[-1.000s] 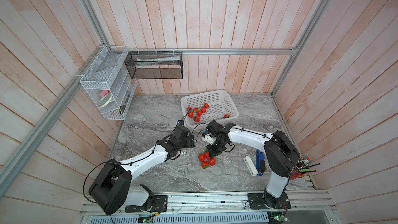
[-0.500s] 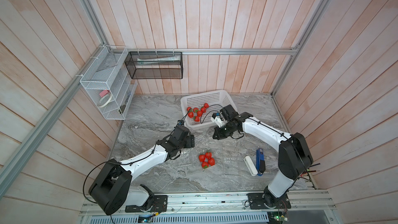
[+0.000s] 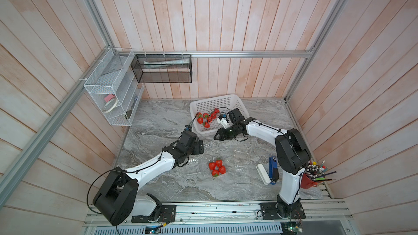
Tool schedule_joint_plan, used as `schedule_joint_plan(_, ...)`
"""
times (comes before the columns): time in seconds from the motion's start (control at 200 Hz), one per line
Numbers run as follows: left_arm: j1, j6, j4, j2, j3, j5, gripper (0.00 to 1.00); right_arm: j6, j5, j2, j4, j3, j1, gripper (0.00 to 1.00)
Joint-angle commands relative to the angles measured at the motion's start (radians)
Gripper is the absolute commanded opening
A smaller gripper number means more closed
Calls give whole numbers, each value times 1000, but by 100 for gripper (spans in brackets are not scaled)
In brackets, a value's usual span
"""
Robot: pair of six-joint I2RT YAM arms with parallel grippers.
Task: Pack strawberries into containers
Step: Adjust the basket at the center of the board.
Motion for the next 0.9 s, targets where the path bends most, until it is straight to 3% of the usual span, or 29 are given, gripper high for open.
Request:
schedule_joint_plan(0.0,10,-1,-6,-12,-14,12,92,7,-30,7,30,-38,9,46)
schedule_joint_plan(0.58,18,-12,3,13,1,41,92,29,-42,25,116,-156,47,46)
schedule_joint_plan(0.895,32,17,42,61,29,57,92,19,-3,-193,137,-260,47,47)
